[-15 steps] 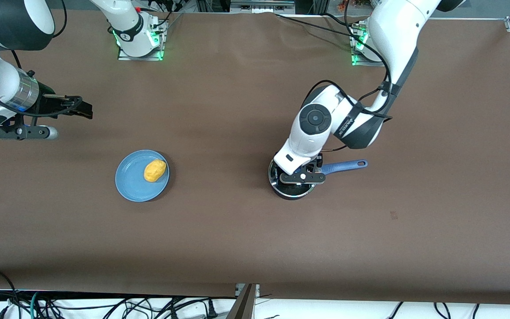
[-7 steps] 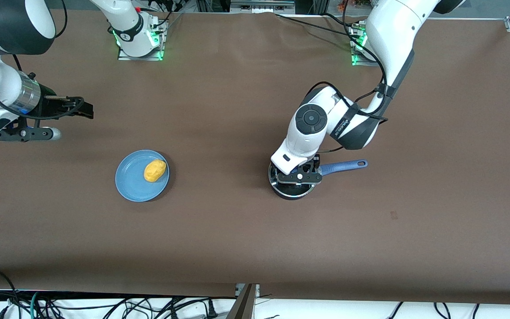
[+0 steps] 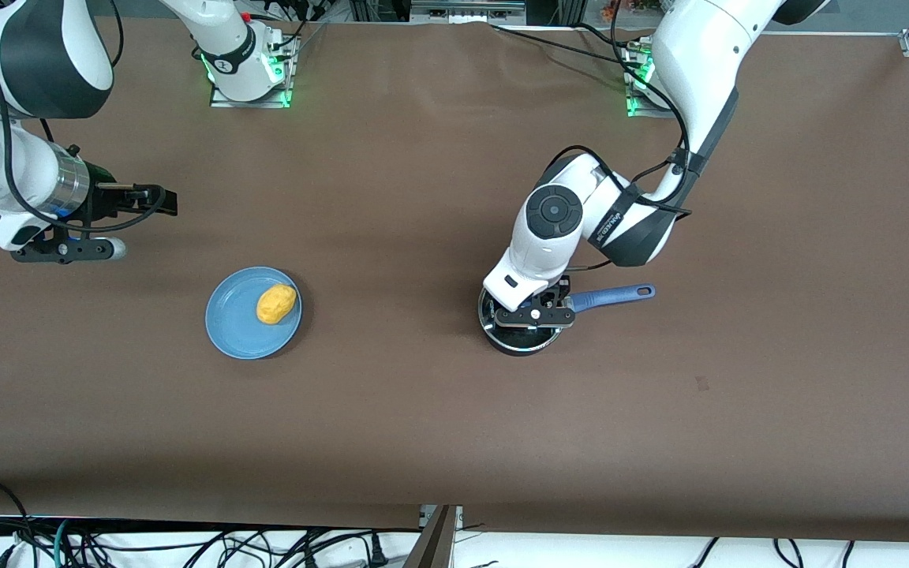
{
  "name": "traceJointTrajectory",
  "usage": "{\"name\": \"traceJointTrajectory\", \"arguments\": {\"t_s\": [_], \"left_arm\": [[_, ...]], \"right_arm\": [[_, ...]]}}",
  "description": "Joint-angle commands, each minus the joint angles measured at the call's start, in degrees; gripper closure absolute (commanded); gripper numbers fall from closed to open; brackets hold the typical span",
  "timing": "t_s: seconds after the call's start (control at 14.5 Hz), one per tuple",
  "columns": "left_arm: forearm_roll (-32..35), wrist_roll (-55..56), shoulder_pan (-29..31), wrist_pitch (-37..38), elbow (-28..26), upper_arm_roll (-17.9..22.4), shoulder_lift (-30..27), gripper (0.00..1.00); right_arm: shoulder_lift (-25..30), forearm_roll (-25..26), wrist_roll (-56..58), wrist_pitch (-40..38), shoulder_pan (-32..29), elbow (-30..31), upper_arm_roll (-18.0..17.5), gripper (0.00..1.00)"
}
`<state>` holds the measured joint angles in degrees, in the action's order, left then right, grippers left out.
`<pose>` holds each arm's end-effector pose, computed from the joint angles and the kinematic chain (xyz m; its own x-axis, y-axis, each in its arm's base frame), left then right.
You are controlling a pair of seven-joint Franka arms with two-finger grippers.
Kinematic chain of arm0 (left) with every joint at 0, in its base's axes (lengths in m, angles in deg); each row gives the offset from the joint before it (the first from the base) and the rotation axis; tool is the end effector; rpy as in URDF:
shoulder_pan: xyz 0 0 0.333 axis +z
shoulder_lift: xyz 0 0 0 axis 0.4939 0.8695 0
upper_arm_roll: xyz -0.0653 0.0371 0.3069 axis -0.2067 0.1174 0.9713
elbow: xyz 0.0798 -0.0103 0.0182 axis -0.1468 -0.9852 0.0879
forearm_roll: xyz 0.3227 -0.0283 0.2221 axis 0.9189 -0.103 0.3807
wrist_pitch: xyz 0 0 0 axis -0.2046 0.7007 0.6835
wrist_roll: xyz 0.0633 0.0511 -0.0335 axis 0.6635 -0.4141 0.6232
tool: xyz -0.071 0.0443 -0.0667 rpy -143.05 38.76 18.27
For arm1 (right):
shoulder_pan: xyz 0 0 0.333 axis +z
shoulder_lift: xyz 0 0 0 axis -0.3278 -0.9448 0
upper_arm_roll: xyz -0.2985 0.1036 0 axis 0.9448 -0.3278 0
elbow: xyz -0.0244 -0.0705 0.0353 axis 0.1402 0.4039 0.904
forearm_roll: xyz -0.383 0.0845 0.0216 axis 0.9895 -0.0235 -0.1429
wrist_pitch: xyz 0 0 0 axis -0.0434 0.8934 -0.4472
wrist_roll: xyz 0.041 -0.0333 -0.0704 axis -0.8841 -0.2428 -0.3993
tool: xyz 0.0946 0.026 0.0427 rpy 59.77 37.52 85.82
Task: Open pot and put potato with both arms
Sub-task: 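Lift the lid with the left gripper while the right gripper reaches the potato, then carry the lid aside with the left gripper while the right gripper grasps potato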
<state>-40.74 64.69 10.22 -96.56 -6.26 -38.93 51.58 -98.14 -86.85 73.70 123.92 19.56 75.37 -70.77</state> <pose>0.5953 -0.3880 0.2903 0.9998 0.0127 0.0149 0.0125 -0.9998 0.0147 0.5735 0.0617 0.5023 0.9659 0.0449 -0.2551 0.0485 -0.9988 0.0076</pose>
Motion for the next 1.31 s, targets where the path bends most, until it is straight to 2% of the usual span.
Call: {"name": "traceJointTrajectory", "arguments": {"t_s": [0.0, 0.21, 0.48, 0.76, 0.89, 1.1, 1.24], "left_arm": [[1.8, 1.3, -0.2, -0.2, 0.0, -0.2, 0.0, 0.49], [1.7, 1.3, 0.0, -0.2, 0.0, -0.2, -0.3, 0.57], [1.0, 1.8, 1.0, 0.7, 0.0, -0.2, -3.7, 0.57], [0.7, 0.5, 5.1, 3.9, -1.4, -0.3, -9.8, 0.57], [0.6, -5.8, 9.3, 3.9, -4.2, -0.3, -12.6, 0.58], [-3.4, -21.8, 18.5, 3.9, -7.9, -0.3, -15.4, 0.58], [-4.4, -33.5, 25.7, 4.9, -9.5, -0.3, -16.3, 0.58]], "right_arm": [[0.1, -0.2, -0.4, -1.4, 0.8, -1.6, -0.3, 0.00], [-0.2, -1.6, -0.5, 1.9, 0.8, -1.1, -0.2, 0.00], [-1.7, -1.6, -2.9, 5.8, 1.6, -1.1, -0.3, 0.00], [-5.3, -1.7, -13.3, 10.0, 2.5, -1.5, -0.2, 0.00], [-7.8, -1.7, -16.7, 12.7, 3.3, -1.6, -0.2, 0.00], [-12.9, -1.5, -26.2, 19.0, 6.1, -1.6, -0.2, 0.00], [-17.4, -1.4, -27.6, 23.7, 7.6, -1.8, -0.2, 0.00]]}}
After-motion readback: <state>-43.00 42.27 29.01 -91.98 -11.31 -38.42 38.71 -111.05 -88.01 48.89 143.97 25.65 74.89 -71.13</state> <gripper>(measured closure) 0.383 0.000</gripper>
